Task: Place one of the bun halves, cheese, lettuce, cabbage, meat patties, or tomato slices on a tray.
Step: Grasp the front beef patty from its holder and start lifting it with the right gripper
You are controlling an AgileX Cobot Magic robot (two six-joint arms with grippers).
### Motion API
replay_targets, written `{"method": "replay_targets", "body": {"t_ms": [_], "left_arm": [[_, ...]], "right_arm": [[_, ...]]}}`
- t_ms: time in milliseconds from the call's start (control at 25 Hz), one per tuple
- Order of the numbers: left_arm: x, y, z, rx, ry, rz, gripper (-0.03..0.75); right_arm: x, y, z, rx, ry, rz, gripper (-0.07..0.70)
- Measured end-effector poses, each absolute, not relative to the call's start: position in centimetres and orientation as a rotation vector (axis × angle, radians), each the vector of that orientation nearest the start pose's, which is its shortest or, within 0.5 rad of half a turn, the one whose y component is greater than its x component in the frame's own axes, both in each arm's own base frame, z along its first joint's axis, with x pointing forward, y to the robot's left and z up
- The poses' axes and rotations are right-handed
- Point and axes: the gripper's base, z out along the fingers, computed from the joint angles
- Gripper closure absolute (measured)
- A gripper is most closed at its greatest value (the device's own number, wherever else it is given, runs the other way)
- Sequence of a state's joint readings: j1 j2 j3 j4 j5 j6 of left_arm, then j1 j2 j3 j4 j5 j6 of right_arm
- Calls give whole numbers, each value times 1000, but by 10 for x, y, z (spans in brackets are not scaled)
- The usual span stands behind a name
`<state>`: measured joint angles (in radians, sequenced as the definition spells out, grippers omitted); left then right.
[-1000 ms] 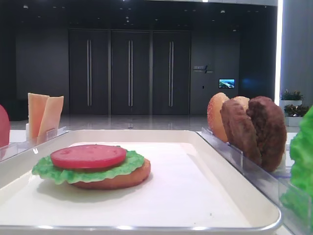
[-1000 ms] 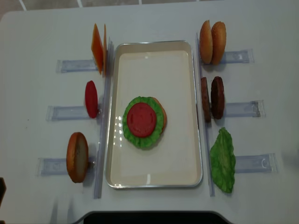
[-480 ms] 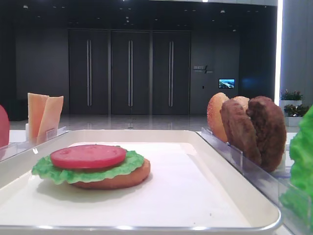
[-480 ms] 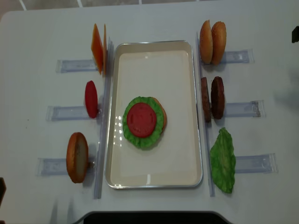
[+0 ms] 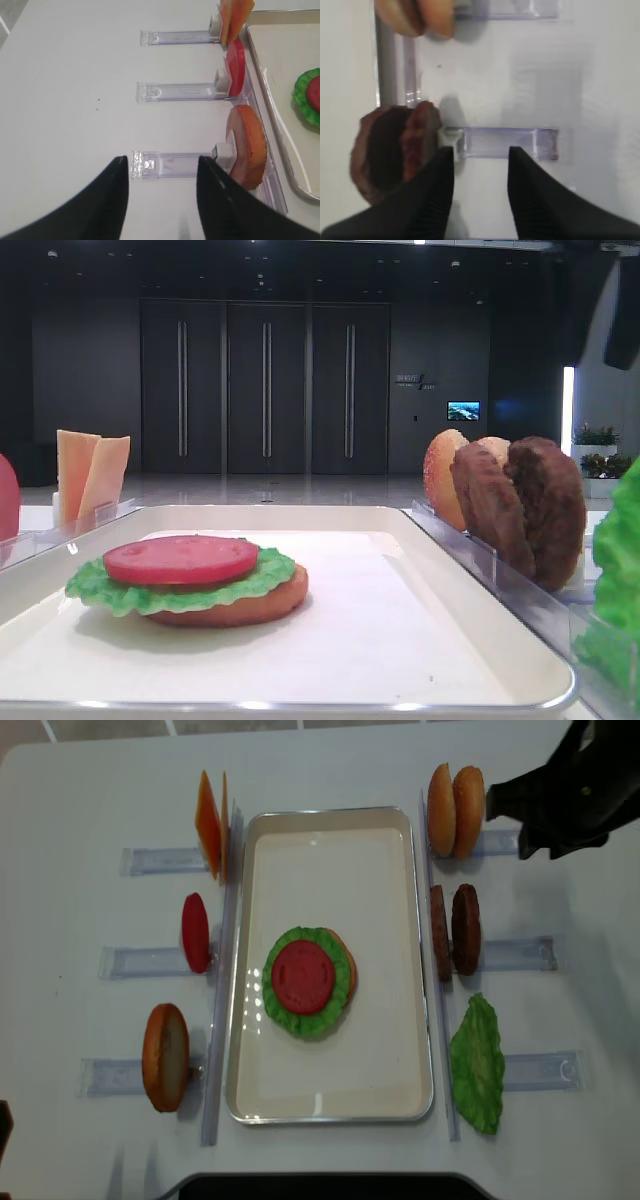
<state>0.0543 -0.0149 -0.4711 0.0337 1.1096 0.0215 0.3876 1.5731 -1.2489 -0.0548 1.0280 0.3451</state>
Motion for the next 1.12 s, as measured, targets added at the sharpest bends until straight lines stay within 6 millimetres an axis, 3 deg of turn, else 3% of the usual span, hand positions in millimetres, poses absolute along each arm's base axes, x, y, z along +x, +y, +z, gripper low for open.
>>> {"method": "replay_targets", "body": {"t_ms": [240,400,1120], "left_arm": [[-6,2,265,-37,2108,86,370],[-6,2,265,-37,2108,86,370],[-6,2,265,-37,2108,86,370]], "right_arm": [[288,183,278,-149,2817,84,377],[293,210,265,-191,2871,49,377],[306,222,218,-153,3009,-104,342]]}}
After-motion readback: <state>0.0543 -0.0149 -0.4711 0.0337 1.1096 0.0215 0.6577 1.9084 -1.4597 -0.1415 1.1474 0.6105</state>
